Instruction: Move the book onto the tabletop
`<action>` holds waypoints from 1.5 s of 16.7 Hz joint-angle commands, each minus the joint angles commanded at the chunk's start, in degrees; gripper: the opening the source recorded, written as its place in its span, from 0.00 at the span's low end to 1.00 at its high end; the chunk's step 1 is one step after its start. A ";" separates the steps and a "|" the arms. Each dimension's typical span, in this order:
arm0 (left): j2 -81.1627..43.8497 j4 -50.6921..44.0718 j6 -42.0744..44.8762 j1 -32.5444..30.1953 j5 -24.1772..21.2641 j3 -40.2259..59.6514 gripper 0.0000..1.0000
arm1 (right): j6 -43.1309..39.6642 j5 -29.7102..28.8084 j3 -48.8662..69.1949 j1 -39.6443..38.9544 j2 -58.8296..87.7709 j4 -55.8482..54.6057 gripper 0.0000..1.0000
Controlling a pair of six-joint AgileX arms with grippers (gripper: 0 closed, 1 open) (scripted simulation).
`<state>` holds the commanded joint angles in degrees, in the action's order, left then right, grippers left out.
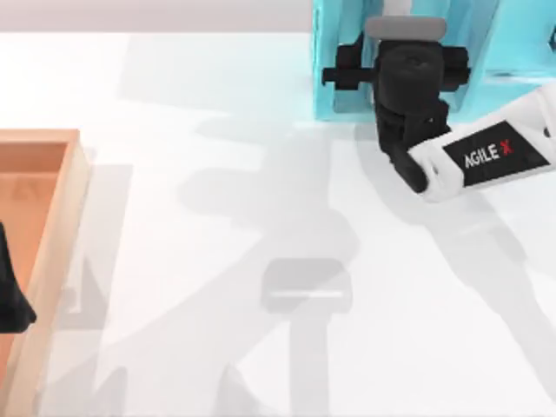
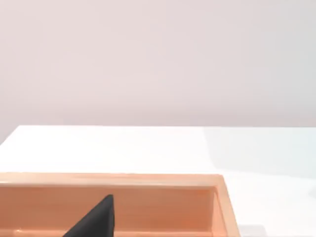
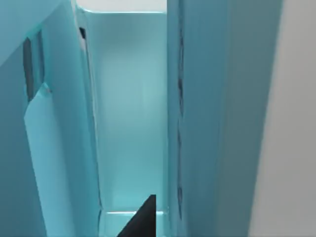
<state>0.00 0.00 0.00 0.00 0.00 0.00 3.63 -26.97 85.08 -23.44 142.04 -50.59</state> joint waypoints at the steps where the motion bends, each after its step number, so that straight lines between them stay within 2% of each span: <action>1: 0.00 0.00 0.00 0.00 0.00 0.00 1.00 | 0.00 0.00 0.00 0.00 0.00 0.00 0.92; 13: 0.00 0.00 0.00 0.00 0.00 0.00 1.00 | 0.00 0.00 0.00 0.00 0.00 0.00 0.02; 25: 0.00 0.00 0.00 0.00 0.00 0.00 1.00 | 0.11 -0.63 -1.19 -0.67 -2.18 1.05 0.00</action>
<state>0.00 0.00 0.00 0.00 0.00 0.00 3.74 -27.60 83.89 -24.11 139.86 -49.53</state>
